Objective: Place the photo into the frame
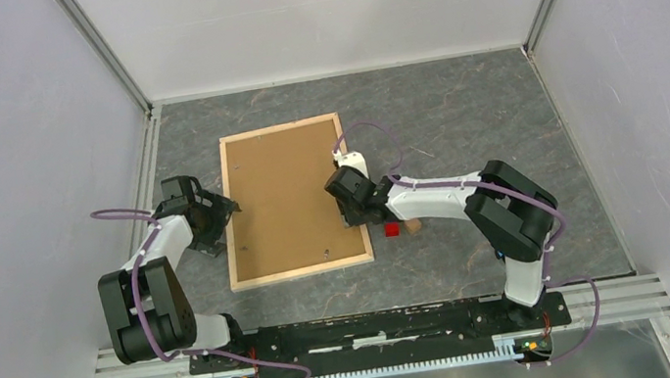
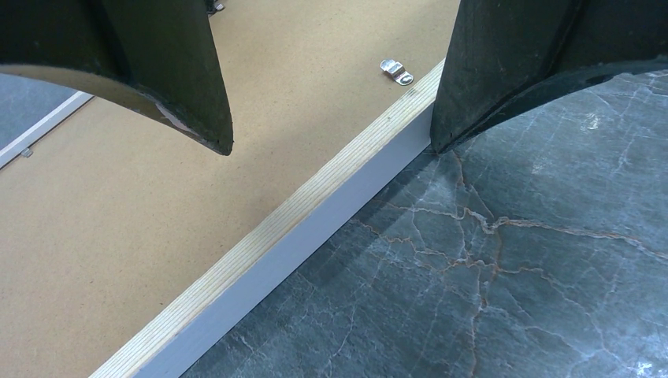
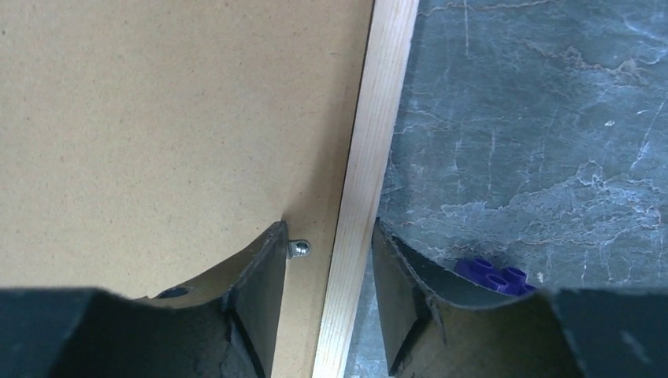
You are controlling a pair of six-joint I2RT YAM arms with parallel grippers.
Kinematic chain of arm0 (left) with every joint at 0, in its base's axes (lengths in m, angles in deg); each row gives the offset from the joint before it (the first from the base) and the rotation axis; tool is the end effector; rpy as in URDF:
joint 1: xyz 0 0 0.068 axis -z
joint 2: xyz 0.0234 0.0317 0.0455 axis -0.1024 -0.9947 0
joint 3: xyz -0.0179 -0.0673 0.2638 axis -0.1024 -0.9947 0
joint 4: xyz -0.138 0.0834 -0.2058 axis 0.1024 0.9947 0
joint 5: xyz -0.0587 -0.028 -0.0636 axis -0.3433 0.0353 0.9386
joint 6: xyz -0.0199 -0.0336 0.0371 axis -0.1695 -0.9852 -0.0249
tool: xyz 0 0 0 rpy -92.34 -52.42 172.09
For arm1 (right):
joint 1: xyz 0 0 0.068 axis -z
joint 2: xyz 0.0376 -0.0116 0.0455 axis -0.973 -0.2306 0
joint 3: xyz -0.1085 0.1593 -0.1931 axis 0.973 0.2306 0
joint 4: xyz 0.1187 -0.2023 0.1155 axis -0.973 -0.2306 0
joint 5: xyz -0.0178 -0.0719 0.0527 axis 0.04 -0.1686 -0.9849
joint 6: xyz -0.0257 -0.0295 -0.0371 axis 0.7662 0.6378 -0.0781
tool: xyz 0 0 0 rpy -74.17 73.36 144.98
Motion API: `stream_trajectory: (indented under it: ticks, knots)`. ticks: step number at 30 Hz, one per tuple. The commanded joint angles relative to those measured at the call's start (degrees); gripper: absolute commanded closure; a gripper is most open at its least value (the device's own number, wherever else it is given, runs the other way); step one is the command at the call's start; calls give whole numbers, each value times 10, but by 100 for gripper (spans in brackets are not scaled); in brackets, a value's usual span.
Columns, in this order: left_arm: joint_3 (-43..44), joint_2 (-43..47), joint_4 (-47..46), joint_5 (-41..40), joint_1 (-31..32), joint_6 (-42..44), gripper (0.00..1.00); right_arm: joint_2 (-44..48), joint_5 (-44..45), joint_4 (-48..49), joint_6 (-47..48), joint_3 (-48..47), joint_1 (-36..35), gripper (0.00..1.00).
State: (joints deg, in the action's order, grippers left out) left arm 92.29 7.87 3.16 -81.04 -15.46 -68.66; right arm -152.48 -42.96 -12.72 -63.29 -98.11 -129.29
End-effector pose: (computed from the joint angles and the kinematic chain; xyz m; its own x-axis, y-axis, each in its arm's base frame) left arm 0.2484 0.0390 0.1687 -0.4493 -0.8639 -0.2277 -0.7641 0.5036 -0.4031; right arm 0.2364 0.2891 0.1628 -0.7915 -0.0777 -0.6063 -0.1794 0.9777 0.1088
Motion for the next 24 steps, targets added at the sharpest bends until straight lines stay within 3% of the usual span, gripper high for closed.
stream_trajectory:
  ticks: [1, 7, 13, 18, 24]
  knots:
    - [-7, 10, -15, 34, 4, -33, 0, 12, -2, -22, 30, -21, -10, 48]
    - [-6, 12, -15, 34, 5, -32, 0, 38, -32, 18, 64, 2, -11, 34]
    - [-7, 11, -15, 34, 5, -33, 0, 9, -14, -13, 53, -28, -12, 28]
    - [-6, 8, -15, 34, 5, -32, 0, -31, -7, -61, 27, -68, -12, 32]
    - [-7, 10, -15, 34, 5, -32, 0, -40, -13, -59, 12, -48, -14, 40]
